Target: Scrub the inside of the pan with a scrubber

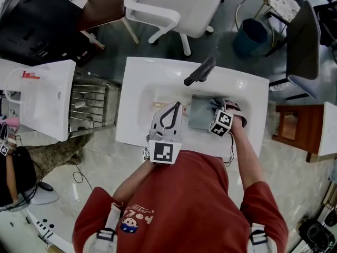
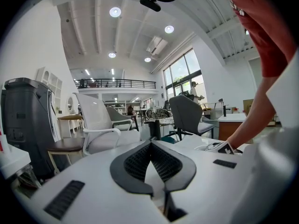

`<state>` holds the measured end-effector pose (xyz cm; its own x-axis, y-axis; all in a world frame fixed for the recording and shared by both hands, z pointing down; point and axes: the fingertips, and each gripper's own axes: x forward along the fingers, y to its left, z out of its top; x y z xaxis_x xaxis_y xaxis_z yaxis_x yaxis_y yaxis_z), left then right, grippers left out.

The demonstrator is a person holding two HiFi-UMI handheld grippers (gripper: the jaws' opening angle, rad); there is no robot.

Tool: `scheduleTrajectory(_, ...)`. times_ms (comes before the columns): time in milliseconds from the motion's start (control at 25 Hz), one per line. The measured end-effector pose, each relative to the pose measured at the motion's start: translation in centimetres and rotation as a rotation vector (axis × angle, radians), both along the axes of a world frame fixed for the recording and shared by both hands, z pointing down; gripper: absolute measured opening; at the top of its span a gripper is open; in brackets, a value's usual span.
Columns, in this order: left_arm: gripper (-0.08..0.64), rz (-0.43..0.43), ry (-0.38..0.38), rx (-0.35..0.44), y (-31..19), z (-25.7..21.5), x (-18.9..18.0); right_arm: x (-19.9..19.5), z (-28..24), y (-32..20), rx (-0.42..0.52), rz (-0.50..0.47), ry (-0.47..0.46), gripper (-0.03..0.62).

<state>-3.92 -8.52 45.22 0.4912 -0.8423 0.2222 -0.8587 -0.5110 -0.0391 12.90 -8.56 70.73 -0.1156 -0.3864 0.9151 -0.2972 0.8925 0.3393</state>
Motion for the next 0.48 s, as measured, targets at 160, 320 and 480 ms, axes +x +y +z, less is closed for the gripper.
scheduleTrajectory(160, 0.012, 0.005, -0.002, 0.002, 0.0, -0.4, 0.1, 0.1, -0.3, 0.2, 0.002, 0.059, -0.022, 0.169)
scheduleTrajectory(320, 0.012, -0.001, 0.003, 0.005, -0.1, -0.6, 0.0, 0.0, -1.8, 1.1, -0.022, 0.216, -0.150, 0.169)
scheduleTrajectory(480, 0.012, -0.010, 0.007, 0.005, -0.3, -0.7, -0.4, 0.3, -4.8, 1.9, 0.008, 0.423, -0.328, 0.169)
